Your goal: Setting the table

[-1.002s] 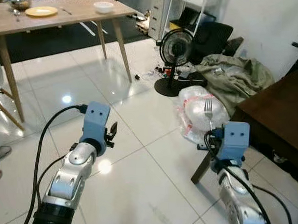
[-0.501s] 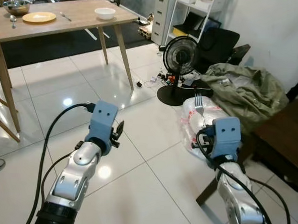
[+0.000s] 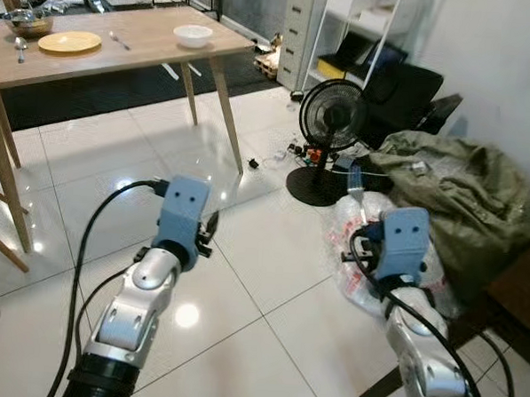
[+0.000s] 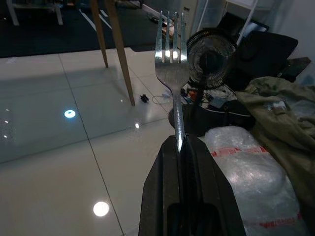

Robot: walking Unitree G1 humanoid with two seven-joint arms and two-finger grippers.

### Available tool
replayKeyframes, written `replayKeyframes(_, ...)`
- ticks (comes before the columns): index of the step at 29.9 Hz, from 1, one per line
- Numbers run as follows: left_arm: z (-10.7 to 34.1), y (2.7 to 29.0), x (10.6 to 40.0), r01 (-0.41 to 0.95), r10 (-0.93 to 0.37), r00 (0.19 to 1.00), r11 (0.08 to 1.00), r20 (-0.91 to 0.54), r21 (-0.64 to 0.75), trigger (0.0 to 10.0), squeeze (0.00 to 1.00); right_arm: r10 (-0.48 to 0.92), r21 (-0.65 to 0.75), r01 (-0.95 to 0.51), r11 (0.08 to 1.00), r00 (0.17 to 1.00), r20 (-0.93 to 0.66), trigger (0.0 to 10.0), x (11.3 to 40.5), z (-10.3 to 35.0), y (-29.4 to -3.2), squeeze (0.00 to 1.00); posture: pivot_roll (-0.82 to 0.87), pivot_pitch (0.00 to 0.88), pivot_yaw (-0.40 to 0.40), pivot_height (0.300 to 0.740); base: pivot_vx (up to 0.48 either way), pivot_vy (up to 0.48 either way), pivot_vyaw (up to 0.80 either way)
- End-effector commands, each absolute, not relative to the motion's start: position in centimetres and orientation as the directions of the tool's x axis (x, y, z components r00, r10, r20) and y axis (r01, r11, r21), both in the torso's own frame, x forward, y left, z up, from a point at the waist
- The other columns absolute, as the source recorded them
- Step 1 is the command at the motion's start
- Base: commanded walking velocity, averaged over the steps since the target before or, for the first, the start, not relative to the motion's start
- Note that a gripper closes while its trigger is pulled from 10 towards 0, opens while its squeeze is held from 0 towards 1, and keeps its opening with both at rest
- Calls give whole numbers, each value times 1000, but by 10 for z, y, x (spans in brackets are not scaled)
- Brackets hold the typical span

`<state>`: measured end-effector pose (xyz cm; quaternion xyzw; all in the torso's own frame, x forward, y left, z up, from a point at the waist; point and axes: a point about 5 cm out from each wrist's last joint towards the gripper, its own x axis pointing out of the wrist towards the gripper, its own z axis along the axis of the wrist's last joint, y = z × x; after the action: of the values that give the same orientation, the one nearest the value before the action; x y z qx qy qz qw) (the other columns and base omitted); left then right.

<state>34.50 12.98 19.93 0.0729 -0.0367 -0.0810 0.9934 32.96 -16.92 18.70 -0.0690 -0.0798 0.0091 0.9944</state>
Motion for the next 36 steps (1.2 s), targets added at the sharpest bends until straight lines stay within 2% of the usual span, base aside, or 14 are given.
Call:
replayKeyframes(1,195,126,345,166,-176,983,974,50,152,10000,0,21,-131,-1,991,988,155,10000,330,185,-172,0,57,93,53,740,480,0,0)
replayKeyframes(20,195,127,346,150,-160,985,978,59,148,10000,0,41,-125,-22,992,988,151,10000,332,184,-168,0,61,82,45,740,480,0,0)
replayKeyframes(36,195,128,345,144,-154,986,979,63,141,10000,0,48,-115,-31,993,988,146,10000,332,184,-167,0,65,87,40,740,480,0,795)
